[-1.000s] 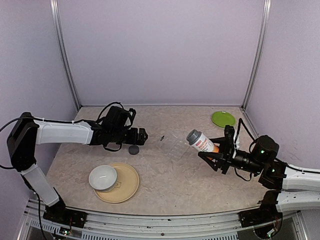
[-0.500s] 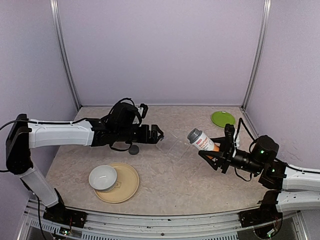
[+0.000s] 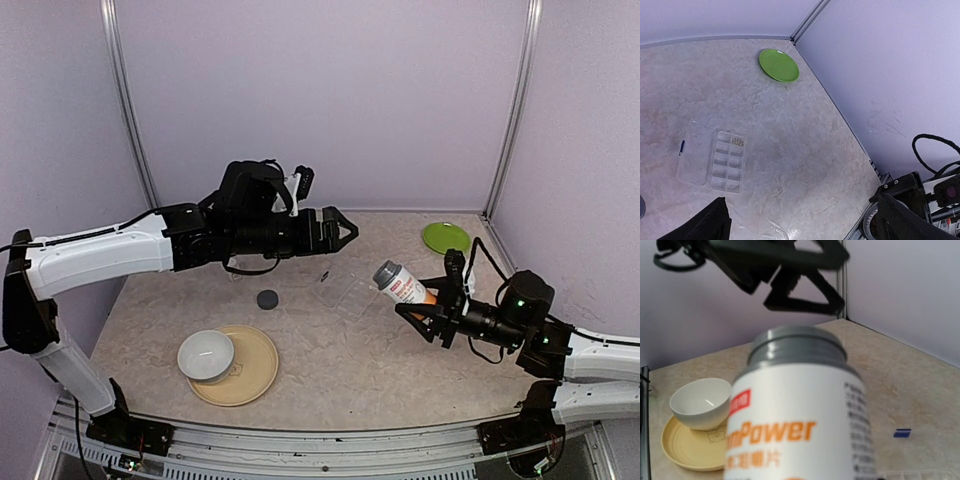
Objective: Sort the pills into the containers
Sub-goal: Adjust the pill container at the center of the board.
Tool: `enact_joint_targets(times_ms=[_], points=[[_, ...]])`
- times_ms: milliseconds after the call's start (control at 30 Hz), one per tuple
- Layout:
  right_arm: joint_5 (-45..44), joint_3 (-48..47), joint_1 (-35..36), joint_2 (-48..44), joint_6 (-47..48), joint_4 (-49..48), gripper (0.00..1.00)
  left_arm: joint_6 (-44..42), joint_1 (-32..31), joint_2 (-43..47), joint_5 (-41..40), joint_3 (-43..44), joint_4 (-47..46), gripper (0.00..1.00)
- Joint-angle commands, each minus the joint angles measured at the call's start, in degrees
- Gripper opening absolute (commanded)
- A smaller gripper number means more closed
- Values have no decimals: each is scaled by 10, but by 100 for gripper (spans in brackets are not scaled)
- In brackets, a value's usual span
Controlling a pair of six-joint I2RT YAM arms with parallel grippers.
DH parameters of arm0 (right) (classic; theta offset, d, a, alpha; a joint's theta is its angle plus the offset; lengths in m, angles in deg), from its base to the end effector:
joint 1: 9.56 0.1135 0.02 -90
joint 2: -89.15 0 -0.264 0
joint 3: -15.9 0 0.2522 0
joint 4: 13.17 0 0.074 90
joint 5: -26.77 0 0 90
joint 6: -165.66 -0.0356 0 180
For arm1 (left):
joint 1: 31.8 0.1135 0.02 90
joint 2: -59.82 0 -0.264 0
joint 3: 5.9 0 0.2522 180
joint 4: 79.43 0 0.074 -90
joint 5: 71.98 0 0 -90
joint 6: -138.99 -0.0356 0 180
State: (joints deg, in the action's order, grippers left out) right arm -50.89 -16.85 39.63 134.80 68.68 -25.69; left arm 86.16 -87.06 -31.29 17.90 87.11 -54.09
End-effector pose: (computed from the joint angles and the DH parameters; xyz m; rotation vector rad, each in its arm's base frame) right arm 0.1185 0.1488 0.2453 -0.7581 1.4730 0.9274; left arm 0.2153 -0.3104 0.3422 0.3341 2.1081 -1.0099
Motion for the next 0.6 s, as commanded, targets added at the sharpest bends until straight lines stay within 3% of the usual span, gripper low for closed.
enact_joint_targets(times_ms=[0, 367, 567], points=[[-2, -26, -3, 4, -6, 5, 12, 10, -3, 14, 44, 36, 34, 99], [-7, -30, -2, -8, 4, 25, 12, 21, -11, -2, 94, 104, 56, 99], [-8, -29, -3, -24, 8, 37, 13, 12, -14, 24, 72, 95, 52, 99]])
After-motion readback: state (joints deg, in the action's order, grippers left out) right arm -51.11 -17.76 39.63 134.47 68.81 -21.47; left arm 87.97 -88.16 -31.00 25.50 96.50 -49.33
